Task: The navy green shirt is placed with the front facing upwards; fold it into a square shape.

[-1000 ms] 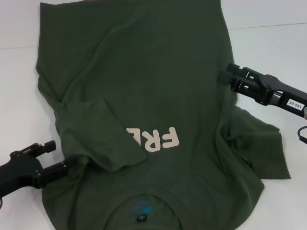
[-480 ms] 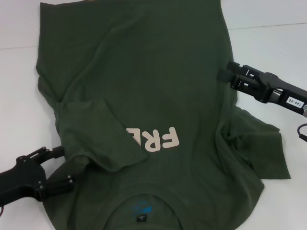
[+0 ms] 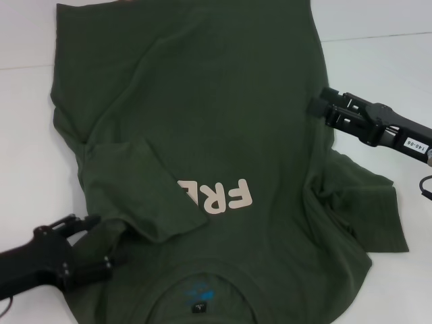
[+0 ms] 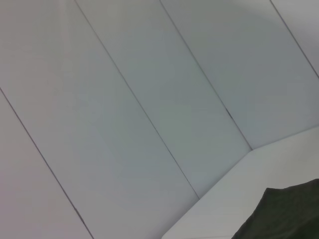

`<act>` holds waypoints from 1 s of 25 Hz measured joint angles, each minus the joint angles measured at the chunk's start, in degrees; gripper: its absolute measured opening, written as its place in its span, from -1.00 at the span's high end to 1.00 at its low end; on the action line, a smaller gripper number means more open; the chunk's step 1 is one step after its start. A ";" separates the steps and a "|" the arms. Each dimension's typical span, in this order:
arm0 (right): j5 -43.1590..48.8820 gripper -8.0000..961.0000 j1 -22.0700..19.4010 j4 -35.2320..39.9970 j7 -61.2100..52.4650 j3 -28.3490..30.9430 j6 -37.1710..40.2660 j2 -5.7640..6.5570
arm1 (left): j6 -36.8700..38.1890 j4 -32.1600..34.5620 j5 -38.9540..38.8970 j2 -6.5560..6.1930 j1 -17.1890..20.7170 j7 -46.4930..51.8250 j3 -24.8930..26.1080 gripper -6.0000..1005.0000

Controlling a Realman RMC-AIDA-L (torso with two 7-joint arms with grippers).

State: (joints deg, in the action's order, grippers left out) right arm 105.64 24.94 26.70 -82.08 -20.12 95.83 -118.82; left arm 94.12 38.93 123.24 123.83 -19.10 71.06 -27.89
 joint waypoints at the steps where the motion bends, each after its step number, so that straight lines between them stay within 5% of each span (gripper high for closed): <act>1: 0.00 -0.70 -0.05 0.00 0.05 0.00 0.05 0.00 | 0.96 0.06 0.03 0.00 0.06 0.04 -0.62 -0.83; 16: 0.00 -0.70 0.19 0.02 0.13 -0.06 0.12 0.00 | 6.82 -1.27 3.02 0.24 -0.46 0.37 -7.12 -0.83; 25: 0.00 -0.70 -0.05 0.02 0.24 0.00 0.28 0.00 | 7.32 -1.15 -2.36 0.02 -0.70 -2.57 -2.51 -0.83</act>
State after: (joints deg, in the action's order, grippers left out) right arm 105.64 24.89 26.72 -81.84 -20.13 96.11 -118.82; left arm 101.44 37.78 120.88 123.85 -19.80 68.48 -30.40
